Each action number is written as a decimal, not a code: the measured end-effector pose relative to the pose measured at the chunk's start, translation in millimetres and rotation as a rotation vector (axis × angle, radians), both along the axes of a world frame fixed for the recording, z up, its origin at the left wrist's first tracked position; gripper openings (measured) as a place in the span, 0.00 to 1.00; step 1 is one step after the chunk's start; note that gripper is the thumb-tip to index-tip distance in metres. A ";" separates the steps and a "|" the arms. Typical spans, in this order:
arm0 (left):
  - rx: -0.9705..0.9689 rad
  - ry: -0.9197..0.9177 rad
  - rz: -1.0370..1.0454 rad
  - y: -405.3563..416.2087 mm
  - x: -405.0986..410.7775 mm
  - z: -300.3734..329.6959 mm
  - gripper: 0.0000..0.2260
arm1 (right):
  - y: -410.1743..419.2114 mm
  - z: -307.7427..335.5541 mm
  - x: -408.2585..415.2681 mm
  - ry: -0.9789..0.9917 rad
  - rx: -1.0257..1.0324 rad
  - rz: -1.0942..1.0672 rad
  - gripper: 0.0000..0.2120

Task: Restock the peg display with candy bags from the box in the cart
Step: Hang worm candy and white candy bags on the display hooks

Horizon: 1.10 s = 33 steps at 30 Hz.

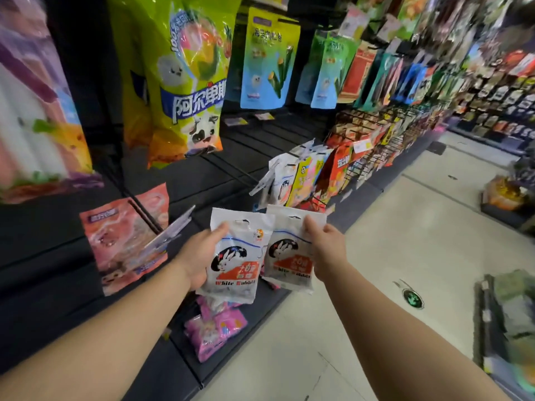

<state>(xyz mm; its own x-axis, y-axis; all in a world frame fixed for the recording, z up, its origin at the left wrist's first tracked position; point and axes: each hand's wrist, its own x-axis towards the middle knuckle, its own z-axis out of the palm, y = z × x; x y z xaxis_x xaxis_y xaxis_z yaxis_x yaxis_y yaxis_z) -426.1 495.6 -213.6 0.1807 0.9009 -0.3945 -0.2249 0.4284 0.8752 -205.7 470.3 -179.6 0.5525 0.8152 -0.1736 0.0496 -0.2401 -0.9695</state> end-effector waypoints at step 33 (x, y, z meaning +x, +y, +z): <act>-0.081 0.151 0.628 109.3 160.6 -15.8 0.15 | 258.9 -2.3 100.6 -0.026 0.033 0.623 0.15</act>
<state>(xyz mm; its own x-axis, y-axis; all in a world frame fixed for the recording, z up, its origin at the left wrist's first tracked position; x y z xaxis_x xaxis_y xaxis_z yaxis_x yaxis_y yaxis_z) -265.5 604.9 -229.4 -0.4330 0.7835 -0.4456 -0.3313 0.3214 0.8871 -105.1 729.2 -181.9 -0.0248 0.9905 -0.1355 0.1940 -0.1282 -0.9726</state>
